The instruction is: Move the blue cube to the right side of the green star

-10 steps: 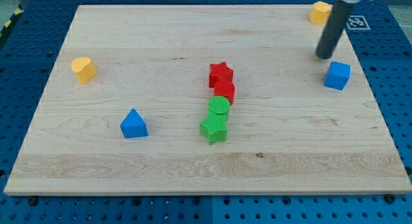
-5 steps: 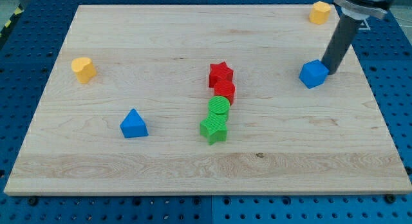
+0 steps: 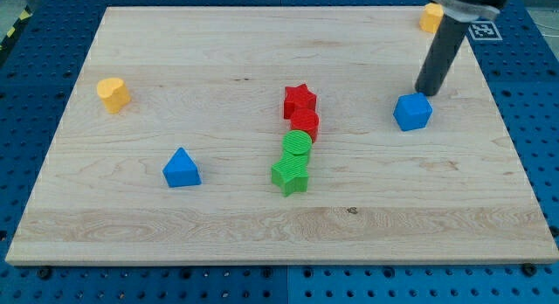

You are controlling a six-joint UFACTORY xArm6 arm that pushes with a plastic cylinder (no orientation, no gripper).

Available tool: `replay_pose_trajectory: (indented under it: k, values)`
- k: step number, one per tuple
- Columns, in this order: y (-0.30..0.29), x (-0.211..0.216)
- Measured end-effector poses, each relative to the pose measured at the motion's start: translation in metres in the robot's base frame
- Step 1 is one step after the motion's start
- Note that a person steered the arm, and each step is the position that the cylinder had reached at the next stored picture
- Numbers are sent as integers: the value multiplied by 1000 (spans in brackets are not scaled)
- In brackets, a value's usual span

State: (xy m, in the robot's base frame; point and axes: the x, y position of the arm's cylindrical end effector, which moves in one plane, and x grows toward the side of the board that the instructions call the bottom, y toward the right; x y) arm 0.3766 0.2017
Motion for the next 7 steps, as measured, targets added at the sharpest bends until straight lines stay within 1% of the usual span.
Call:
replay_pose_trajectory:
  k: [1,2,5,7]
  values:
    - [-14,7]
    - [-15,37]
    - [-50,88]
    - [-52,138]
